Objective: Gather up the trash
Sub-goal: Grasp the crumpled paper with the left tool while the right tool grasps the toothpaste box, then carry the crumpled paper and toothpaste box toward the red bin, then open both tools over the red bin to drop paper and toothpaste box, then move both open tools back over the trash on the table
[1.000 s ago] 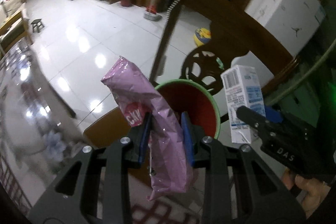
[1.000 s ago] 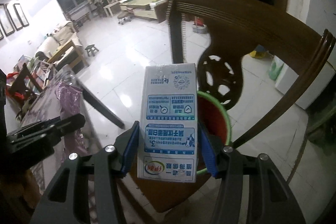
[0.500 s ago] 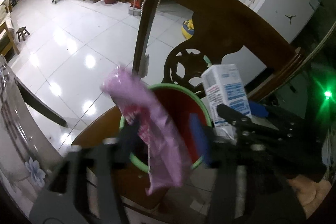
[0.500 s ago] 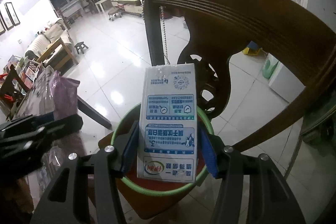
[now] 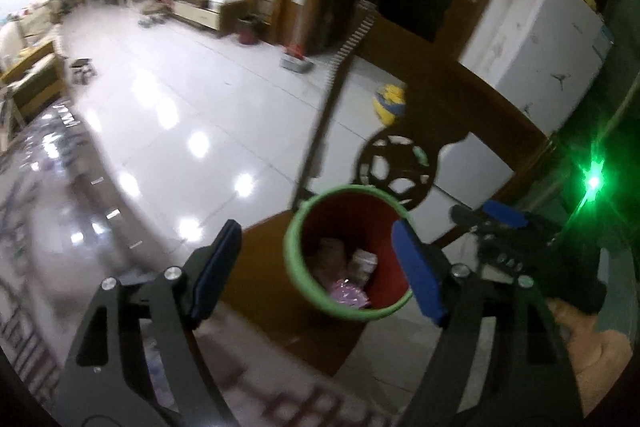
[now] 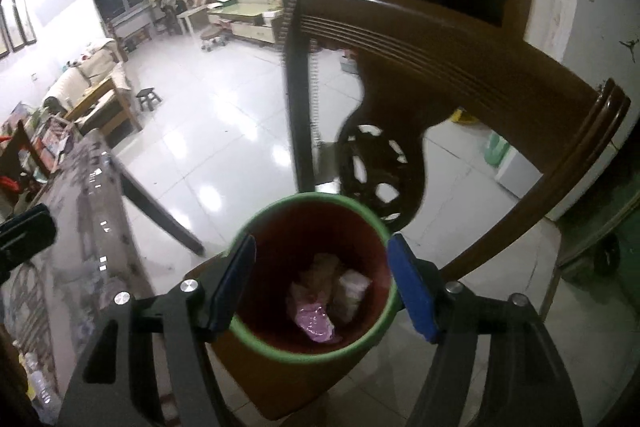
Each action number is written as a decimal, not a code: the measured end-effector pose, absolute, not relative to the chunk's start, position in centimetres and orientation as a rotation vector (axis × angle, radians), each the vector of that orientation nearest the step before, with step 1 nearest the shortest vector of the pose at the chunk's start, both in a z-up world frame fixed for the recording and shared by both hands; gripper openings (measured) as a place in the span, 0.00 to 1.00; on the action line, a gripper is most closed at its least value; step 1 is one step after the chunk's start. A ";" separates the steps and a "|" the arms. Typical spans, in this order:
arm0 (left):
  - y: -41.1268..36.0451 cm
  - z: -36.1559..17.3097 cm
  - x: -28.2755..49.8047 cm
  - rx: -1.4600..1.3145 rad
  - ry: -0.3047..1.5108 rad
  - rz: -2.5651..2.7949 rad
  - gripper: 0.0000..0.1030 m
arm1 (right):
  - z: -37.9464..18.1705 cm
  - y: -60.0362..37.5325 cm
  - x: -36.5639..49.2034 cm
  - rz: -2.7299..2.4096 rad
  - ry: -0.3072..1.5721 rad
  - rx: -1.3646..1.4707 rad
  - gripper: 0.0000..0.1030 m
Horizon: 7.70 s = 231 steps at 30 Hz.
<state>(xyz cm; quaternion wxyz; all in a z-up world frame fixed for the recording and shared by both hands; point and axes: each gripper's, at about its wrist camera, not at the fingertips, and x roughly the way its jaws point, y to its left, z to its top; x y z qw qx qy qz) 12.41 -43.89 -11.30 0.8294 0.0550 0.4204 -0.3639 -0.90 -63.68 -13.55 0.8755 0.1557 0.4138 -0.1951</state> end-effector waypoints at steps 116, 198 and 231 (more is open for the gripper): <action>-3.9 -9.8 7.6 -0.160 0.836 -0.215 0.47 | -10.9 -23.9 0.3 0.365 0.984 0.311 0.45; -55.0 -18.6 15.0 0.204 1.064 -0.800 0.49 | -18.3 -69.6 -1.8 -0.319 0.955 0.658 0.46; -23.1 -9.0 8.1 0.018 0.885 -0.477 0.79 | -14.9 -41.0 0.3 0.154 1.062 0.333 0.57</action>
